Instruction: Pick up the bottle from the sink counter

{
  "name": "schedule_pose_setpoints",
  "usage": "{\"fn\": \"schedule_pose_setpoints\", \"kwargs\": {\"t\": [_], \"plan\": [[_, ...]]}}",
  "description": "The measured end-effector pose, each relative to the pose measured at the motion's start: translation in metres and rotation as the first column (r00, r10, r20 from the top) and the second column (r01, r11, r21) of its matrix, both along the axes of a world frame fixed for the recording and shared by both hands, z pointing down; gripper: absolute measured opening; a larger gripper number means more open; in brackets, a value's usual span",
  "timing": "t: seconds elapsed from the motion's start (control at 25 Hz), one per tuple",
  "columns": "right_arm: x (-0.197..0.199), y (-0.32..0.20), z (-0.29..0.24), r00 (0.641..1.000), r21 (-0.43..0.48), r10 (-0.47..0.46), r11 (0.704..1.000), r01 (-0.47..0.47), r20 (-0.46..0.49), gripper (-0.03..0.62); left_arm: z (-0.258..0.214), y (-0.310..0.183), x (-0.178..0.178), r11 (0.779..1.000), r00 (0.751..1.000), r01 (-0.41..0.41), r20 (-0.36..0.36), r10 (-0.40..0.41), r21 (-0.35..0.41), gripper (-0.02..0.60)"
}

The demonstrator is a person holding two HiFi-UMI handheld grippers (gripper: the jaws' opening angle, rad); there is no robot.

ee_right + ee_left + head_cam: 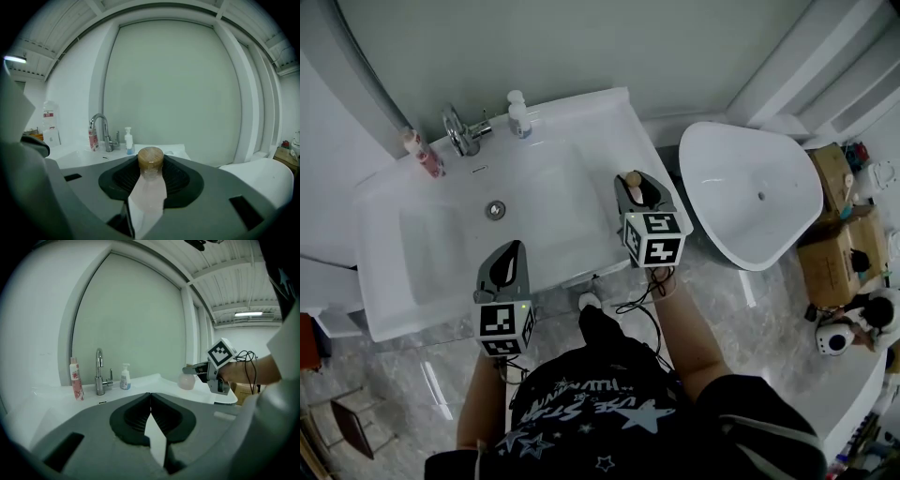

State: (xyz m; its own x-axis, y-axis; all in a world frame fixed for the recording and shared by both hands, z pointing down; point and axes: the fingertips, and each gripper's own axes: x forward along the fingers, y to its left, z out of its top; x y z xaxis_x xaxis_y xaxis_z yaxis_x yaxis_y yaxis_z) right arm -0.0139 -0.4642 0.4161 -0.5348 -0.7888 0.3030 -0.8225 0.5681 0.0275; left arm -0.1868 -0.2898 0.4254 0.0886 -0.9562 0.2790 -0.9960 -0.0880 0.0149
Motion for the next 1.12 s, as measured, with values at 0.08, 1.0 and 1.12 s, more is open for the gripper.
{"fn": "schedule_pose_setpoints", "kwargs": {"t": [0.08,1.0,1.12], "plan": [[0.000,0.021,-0.006,1.000,0.008,-0.005,1.000,0.005,0.007,0.144,-0.003,0.017,0.001,1.000,1.000,-0.007,0.000,0.007,0.010,0.018],[-0.011,0.231,-0.030,0.998,0.027,-0.046,0.999,0.044,0.047,0.146,-0.014,0.205,-0.017,0.998,1.000,0.007,-0.023,-0.005,0.064,0.018],[-0.007,0.256,-0.026,0.998,0.021,-0.043,0.999,0.042,0.035,0.146,-0.012,0.226,-0.014,0.998,1.000,0.002,-0.028,0.000,0.066,0.018]]}}
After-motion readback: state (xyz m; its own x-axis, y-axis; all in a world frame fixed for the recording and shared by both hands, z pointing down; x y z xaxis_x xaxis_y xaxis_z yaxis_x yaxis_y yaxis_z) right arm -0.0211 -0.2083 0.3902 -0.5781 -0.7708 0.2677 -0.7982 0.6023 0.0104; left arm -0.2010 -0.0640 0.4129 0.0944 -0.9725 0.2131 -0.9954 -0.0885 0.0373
